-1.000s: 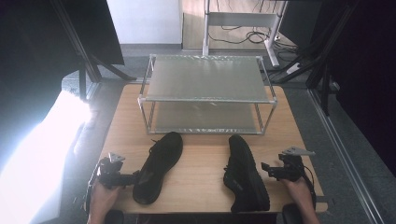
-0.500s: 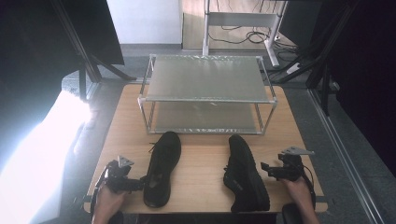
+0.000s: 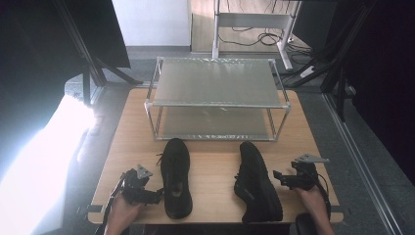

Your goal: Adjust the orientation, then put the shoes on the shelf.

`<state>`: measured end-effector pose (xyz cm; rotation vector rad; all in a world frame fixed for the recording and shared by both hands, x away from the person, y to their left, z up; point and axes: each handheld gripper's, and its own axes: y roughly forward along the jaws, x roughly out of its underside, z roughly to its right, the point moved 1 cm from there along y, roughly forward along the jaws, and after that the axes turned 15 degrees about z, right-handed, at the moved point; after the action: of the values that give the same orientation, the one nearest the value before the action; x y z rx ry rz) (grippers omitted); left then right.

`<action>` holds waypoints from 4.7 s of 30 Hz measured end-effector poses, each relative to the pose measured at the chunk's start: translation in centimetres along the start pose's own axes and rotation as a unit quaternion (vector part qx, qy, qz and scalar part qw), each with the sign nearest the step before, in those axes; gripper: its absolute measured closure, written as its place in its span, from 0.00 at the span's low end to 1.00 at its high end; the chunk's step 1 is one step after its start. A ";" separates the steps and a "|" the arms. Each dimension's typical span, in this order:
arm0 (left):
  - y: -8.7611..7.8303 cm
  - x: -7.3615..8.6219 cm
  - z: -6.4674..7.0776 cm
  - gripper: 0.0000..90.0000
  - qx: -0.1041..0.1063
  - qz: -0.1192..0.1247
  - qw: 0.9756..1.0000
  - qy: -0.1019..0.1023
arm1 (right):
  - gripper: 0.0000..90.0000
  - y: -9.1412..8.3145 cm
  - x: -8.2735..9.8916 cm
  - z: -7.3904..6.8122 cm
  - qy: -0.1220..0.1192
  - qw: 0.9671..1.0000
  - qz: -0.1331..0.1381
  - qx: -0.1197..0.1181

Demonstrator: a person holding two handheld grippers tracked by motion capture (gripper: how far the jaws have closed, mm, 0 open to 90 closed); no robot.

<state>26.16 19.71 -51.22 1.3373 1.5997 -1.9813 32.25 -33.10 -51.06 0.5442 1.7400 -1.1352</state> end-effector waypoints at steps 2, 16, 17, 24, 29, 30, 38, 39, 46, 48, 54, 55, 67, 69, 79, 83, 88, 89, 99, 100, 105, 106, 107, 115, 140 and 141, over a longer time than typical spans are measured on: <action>-0.2 0.0 -0.5 0.00 -0.009 0.015 1.000 -0.011 | 0.10 0.0 0.0 0.0 0.000 1.000 0.002 0.001; -0.3 0.7 -2.9 0.00 -0.057 0.055 0.995 -0.054 | 0.09 -0.4 -0.2 -0.2 -0.003 1.000 0.010 0.003; -0.4 0.7 -2.9 0.00 -0.056 0.055 0.995 -0.056 | 0.09 -0.5 -0.3 -0.2 -0.004 1.000 0.009 0.002; -0.2 0.7 -3.1 0.00 -0.066 0.061 0.995 -0.053 | 0.08 -0.9 -0.9 -0.7 -0.011 1.000 0.017 -0.001; -0.1 0.8 -3.1 0.00 -0.070 0.054 0.995 -0.049 | 0.08 -1.4 -1.5 -0.9 -0.010 1.000 0.025 0.003; -0.1 0.8 -3.1 0.00 -0.070 0.054 0.995 -0.049 | 0.08 -1.6 -1.7 -0.9 -0.010 1.000 0.029 0.003; -0.1 0.9 -3.2 0.00 -0.071 0.053 0.995 -0.051 | 0.00 -2.7 -3.1 -1.5 -0.028 0.998 0.053 0.011; -0.1 0.8 -3.2 0.00 -0.072 0.053 0.995 -0.050 | 0.00 -3.0 -3.6 -1.8 -0.026 0.998 0.063 0.004; -0.1 0.9 -3.3 0.00 -0.075 0.055 0.994 -0.055 | 0.00 -3.2 -4.6 -3.1 -0.029 0.996 0.080 -0.013; -0.1 0.9 -3.3 0.00 -0.075 0.055 0.994 -0.055 | 0.00 -3.1 -4.7 -3.3 -0.029 0.996 0.081 -0.015; -0.1 0.8 -3.3 0.00 -0.075 0.053 0.994 -0.054 | 0.00 -2.4 -5.4 -4.4 -0.030 0.995 0.088 -0.029; 0.0 0.9 -3.3 0.00 -0.076 0.051 0.994 -0.053 | 0.00 -2.2 -5.5 -4.6 -0.032 0.995 0.090 -0.029; 0.0 0.9 -3.2 0.00 -0.074 0.046 0.995 -0.052 | 0.00 -0.8 -5.5 -6.0 -0.068 0.995 0.074 -0.029; 0.1 0.9 -3.2 0.00 -0.075 0.044 0.995 -0.051 | 0.00 -0.9 -5.4 -5.8 -0.065 0.995 0.076 -0.026; 0.1 0.9 -3.2 0.00 -0.076 0.042 0.995 -0.049 | 0.01 -2.2 -5.1 -3.8 -0.043 0.995 0.090 -0.002; 0.1 0.9 -3.2 0.00 -0.076 0.043 0.995 -0.051 | 0.02 -2.7 -4.9 -2.8 -0.030 0.995 0.093 0.013; 0.1 0.8 -3.2 0.00 -0.076 0.043 0.995 -0.050 | 0.05 -3.4 -4.5 -1.5 -0.017 0.995 0.096 0.034; 0.1 0.8 -3.2 0.00 -0.076 0.042 0.995 -0.050 | 0.05 -3.4 -4.5 -1.5 -0.017 0.995 0.096 0.034; 0.2 0.8 -3.2 0.00 -0.074 0.042 0.995 -0.048 | 0.13 -4.0 -3.2 1.2 0.009 0.994 0.082 0.068; 0.2 0.8 -3.1 0.00 -0.074 0.041 0.995 -0.047 | 0.14 -4.0 -3.1 1.4 0.011 0.994 0.081 0.071; 0.3 0.7 -3.1 0.00 -0.074 0.041 0.995 -0.048 | 0.15 -3.7 -2.6 2.3 0.017 0.994 0.067 0.087; 0.3 0.7 -3.1 0.00 -0.073 0.041 0.995 -0.047 | 0.16 -3.6 -2.4 2.4 0.018 0.994 0.064 0.091; 0.3 0.7 -3.1 0.00 -0.073 0.041 0.995 -0.047 | 0.17 -3.5 -2.3 2.5 0.018 0.994 0.060 0.093; 0.3 0.7 -3.1 0.00 -0.072 0.042 0.995 -0.046 | 0.15 -1.8 -1.8 2.2 0.022 0.997 0.033 0.069; -1.0 -0.4 -2.8 0.01 -0.058 0.067 0.992 -0.092 | 0.10 -4.4 -1.6 3.6 0.071 0.994 0.080 0.017; -1.1 -0.5 -2.7 0.01 -0.056 0.070 0.991 -0.096 | 0.10 -4.6 -1.6 3.6 0.071 0.994 0.081 0.014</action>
<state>26.97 22.32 -50.04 1.1465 1.4624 -1.8470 31.18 -38.15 -47.96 0.7857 1.7665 -1.0276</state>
